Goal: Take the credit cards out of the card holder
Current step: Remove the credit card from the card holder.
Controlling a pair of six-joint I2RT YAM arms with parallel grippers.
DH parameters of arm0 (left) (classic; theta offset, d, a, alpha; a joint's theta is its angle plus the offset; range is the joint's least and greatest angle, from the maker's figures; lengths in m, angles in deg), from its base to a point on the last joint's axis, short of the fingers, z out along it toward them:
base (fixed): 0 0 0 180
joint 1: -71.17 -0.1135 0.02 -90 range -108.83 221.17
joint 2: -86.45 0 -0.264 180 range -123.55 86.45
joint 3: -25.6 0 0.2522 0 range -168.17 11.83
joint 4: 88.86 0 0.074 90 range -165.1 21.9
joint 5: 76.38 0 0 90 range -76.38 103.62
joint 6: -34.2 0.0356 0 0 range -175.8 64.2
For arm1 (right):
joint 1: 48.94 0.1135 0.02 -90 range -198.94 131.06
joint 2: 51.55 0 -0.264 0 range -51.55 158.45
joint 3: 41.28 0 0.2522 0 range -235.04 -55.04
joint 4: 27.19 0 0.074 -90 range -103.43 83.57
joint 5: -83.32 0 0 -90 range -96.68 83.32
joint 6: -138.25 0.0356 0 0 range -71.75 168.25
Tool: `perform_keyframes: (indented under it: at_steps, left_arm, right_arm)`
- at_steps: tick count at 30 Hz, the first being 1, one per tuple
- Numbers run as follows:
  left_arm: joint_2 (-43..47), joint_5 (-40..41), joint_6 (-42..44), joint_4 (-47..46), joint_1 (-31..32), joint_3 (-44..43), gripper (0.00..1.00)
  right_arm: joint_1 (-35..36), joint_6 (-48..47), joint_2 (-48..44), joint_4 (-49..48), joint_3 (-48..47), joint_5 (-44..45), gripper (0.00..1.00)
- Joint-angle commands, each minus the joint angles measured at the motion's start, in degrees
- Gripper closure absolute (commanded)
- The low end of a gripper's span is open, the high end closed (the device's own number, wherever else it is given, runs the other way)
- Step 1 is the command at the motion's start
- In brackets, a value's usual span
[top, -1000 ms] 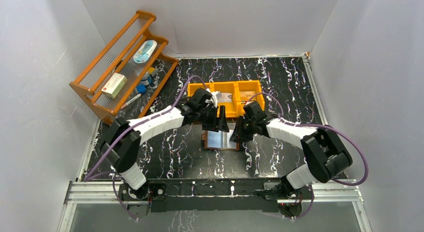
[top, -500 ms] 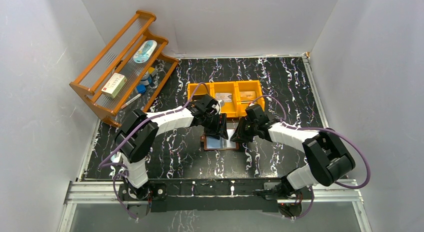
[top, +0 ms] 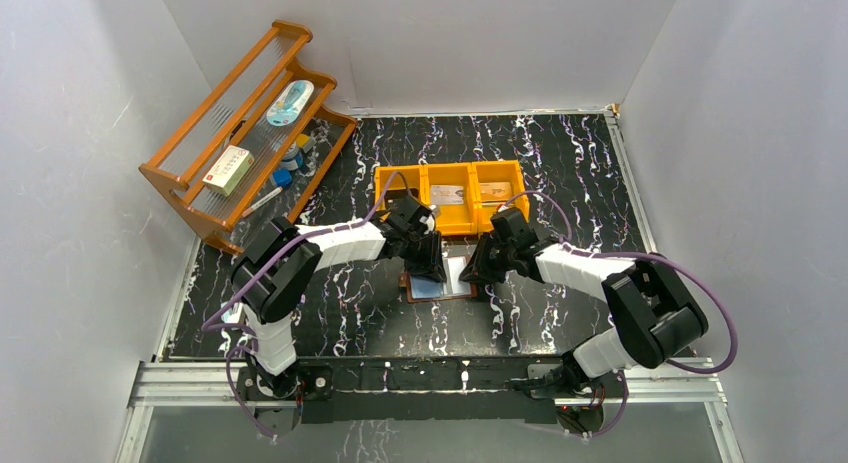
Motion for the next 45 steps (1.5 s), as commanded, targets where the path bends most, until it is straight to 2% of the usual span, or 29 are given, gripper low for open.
perform_keyframes:
  at_steps: [1,15,21,29,39,45]
  left_arm:
    - [-0.3,0.8,-2.4,-1.2,0.3,3.5,0.78]
    - [-1.0,-5.3,-9.4,-12.3,0.2,6.6,0.99]
    - [-0.1,-2.9,-6.7,-7.6,0.1,6.1,1.00]
    - [1.4,0.4,-4.1,-3.5,0.1,5.2,1.00]
    - [2.1,-0.1,-3.5,-4.5,0.1,3.7,0.71]
    - [0.7,-1.1,-3.6,-5.3,0.1,3.3,0.70]
  right_arm:
    - [0.0,-1.2,3.7,4.5,2.2,3.8,0.77]
    - [0.0,-1.5,4.0,4.5,2.5,3.5,0.78]
    - [0.0,-1.2,3.4,5.4,2.3,4.7,0.78]
    - [-0.4,-5.3,0.2,10.1,-3.9,5.3,0.70]
    - [-1.7,-7.1,-0.3,11.5,-6.2,5.3,0.67]
    - [-1.9,-7.6,1.4,9.4,-5.4,2.3,0.73]
